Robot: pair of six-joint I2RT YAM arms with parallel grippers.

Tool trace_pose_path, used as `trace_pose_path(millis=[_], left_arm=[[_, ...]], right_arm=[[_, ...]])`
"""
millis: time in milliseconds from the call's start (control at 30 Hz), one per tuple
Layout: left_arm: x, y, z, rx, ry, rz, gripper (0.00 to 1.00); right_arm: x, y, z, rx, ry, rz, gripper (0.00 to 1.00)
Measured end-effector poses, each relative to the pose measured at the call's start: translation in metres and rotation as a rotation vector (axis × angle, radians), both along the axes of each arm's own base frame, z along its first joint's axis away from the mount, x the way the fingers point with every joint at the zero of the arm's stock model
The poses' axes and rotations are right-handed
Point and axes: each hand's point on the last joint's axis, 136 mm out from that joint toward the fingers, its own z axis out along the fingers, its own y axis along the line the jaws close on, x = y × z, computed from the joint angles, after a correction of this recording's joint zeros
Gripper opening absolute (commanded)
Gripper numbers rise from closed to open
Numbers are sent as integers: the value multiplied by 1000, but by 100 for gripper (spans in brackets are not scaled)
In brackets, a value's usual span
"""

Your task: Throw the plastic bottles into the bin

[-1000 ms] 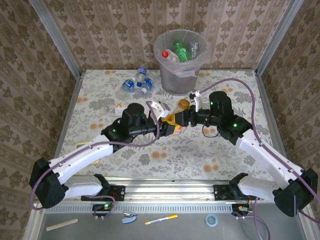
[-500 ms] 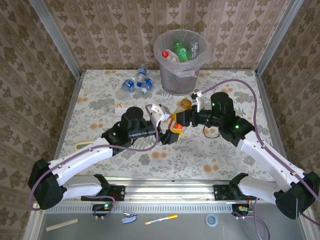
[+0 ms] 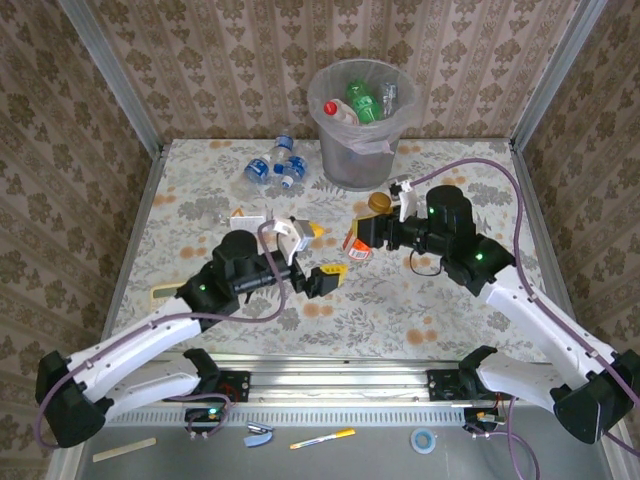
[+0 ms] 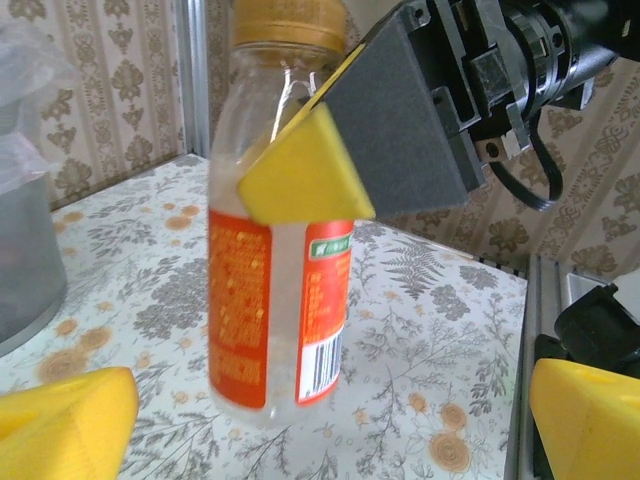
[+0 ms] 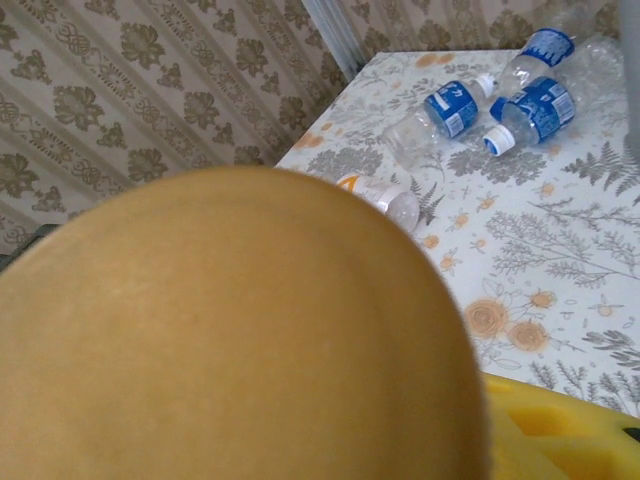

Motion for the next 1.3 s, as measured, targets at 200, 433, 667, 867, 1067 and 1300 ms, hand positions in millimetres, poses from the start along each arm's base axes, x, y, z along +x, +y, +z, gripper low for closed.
trace_pose_path(millis=[200, 433, 667, 867, 1067, 1300], left_arm=[[0, 32, 8, -16, -21, 89, 100], [8, 71, -6, 30, 4, 245, 100], [14, 98, -29, 83, 47, 380, 100], [18, 110, -28, 84, 38, 443, 100], [21, 116, -34, 109, 45, 477, 100], [23, 120, -37, 125, 49, 500, 100]], right_arm=[[3, -8, 8, -36, -48, -38, 8], [12, -18, 38, -67, -162, -94, 9], [23, -28, 93, -66, -373, -162, 10], [34, -35, 140, -50, -597, -236, 9], [45, -39, 176, -20, -778, -304, 8], [62, -53, 204, 13, -908, -395, 6]])
